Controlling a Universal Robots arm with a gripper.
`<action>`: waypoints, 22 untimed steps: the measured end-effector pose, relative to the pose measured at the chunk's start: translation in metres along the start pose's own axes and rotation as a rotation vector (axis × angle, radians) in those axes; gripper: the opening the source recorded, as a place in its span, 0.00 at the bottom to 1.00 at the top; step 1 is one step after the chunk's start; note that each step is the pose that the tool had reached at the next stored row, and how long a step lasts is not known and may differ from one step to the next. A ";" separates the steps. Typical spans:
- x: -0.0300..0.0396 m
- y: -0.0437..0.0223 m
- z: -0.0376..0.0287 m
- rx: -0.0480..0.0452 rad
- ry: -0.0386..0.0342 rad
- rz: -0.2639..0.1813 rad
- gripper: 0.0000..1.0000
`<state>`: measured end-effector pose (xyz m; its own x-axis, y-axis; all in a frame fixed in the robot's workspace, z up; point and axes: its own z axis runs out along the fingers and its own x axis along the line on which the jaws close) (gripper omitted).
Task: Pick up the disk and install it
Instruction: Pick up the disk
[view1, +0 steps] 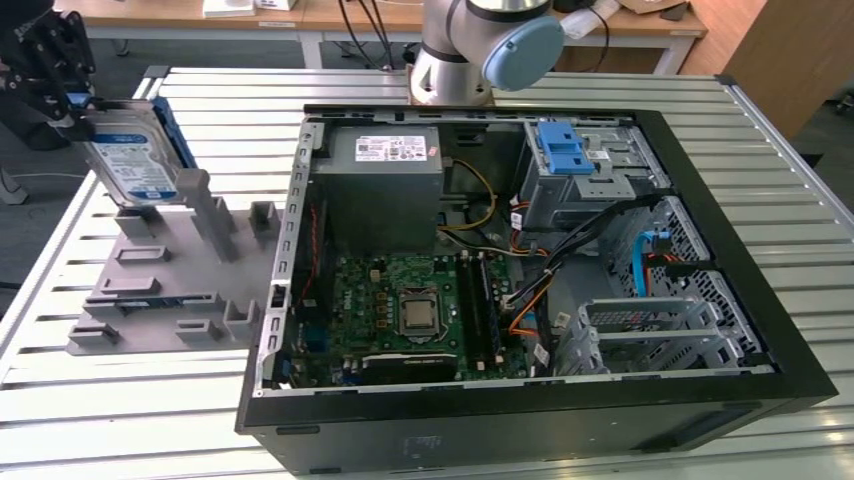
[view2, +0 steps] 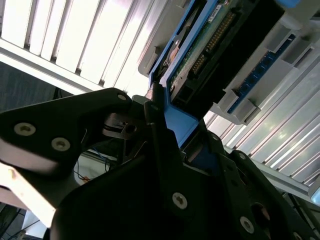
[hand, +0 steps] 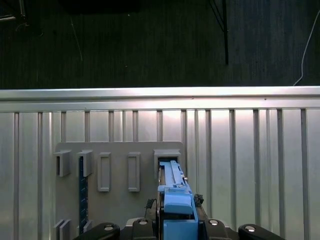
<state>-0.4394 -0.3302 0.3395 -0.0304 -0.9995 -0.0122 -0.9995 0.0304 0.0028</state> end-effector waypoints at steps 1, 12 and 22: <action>0.0000 0.0000 -0.0005 0.0000 0.0001 0.000 0.36; -0.0001 0.0000 -0.0042 0.0001 0.0000 0.000 0.36; -0.0003 0.0000 -0.0075 0.0002 -0.0001 0.000 0.36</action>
<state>-0.4393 -0.3300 0.3470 -0.0304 -0.9995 -0.0122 -0.9995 0.0304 0.0027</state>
